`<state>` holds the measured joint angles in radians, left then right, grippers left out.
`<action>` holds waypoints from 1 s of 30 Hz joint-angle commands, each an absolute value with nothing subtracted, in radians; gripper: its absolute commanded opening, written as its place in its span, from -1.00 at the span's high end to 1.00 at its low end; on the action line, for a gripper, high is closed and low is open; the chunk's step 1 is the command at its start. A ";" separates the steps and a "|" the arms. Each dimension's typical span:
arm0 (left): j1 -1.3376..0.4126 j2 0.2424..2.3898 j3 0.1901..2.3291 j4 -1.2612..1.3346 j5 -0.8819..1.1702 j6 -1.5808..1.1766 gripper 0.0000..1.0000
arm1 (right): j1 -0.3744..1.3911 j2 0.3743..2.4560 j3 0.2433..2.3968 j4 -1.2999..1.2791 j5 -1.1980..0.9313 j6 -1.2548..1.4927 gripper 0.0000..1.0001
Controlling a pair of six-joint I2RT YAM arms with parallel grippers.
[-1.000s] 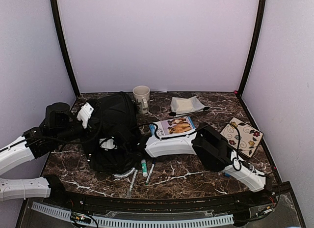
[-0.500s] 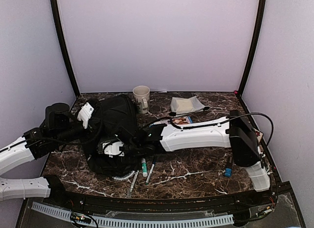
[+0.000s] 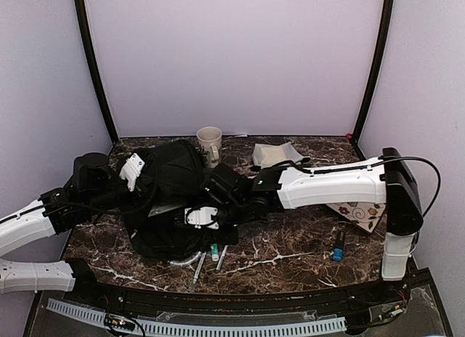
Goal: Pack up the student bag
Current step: Pick up the book from the center of the board.
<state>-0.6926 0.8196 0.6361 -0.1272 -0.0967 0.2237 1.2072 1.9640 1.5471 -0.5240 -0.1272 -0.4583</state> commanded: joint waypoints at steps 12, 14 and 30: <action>-0.690 0.830 0.642 -0.029 -0.110 0.216 1.00 | 0.947 1.844 1.297 -0.371 0.136 -0.587 0.04; -0.690 0.824 0.640 -0.029 -0.114 0.216 1.00 | 0.946 1.874 1.294 -0.359 0.158 -0.598 0.03; -0.690 0.811 0.634 -0.025 -0.123 0.218 1.00 | 0.943 2.020 1.283 -0.244 0.281 -0.658 0.17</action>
<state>-0.6937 0.8318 0.6331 -0.1070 -0.1047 0.2237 0.9405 1.9999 1.2938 -0.2920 0.2535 -0.6350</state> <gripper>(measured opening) 0.018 0.418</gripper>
